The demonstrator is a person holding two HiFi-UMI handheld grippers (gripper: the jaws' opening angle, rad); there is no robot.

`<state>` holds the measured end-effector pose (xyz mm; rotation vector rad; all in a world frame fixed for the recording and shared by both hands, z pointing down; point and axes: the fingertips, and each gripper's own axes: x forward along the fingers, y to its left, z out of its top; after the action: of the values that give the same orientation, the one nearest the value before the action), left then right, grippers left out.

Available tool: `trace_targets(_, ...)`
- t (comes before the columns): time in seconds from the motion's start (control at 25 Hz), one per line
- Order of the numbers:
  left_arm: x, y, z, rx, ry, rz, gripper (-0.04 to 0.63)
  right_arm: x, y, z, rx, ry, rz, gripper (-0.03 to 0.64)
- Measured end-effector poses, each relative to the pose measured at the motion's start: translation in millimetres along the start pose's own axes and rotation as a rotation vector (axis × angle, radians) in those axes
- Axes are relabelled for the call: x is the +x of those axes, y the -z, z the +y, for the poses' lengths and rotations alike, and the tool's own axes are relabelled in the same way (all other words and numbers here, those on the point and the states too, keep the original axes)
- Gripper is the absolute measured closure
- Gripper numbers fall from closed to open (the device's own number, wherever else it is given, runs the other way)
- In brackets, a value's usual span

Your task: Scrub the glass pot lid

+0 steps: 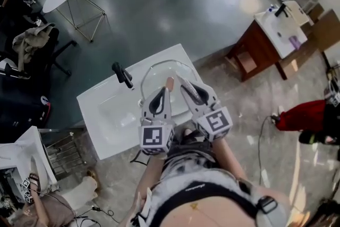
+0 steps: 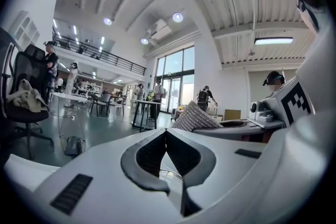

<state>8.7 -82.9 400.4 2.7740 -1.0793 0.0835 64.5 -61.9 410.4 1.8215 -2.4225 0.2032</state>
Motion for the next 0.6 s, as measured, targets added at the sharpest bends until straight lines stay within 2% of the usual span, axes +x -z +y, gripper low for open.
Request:
trace_targets(0.36, 13.6, 16.0, 37.6, -0.002, 0.091, 0.040, 0.597, 33.0, 12.9, -0.1, 0.005, 0.109, 0.048, 0.532)
trace_targets(0.6, 15.6, 29.0, 52.5, -0.013, 0.122, 0.057, 0.597, 46.7, 25.0, 1.7, -0.035, 0.147, 0.071, 0.532)
